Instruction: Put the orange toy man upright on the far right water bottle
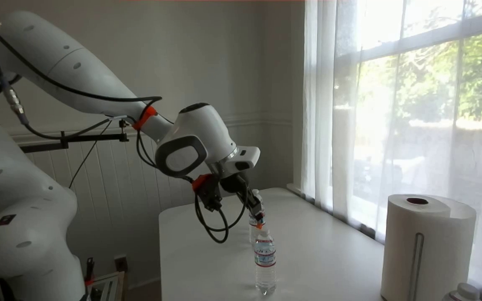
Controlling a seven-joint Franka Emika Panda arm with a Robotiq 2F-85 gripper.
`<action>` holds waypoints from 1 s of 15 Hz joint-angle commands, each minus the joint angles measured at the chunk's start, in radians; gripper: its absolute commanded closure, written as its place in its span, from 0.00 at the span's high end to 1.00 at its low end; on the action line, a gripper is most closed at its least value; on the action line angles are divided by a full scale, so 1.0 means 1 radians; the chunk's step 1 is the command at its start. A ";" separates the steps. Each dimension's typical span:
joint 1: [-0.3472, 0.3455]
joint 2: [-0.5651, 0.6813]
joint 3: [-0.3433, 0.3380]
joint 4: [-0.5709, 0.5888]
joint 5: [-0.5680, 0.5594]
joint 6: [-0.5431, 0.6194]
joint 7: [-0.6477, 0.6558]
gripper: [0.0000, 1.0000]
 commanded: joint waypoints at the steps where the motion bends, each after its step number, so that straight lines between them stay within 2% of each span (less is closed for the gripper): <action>1: 0.003 -0.001 -0.003 0.001 -0.007 -0.002 0.007 0.03; 7: -0.040 -0.027 0.039 -0.035 -0.018 0.105 0.115 0.03; 11: -0.093 -0.019 0.089 -0.059 -0.040 0.165 0.202 0.03; 12: -0.107 0.011 0.103 -0.024 -0.045 0.163 0.223 0.03; 15: -0.159 0.016 0.158 -0.027 -0.069 0.201 0.291 0.03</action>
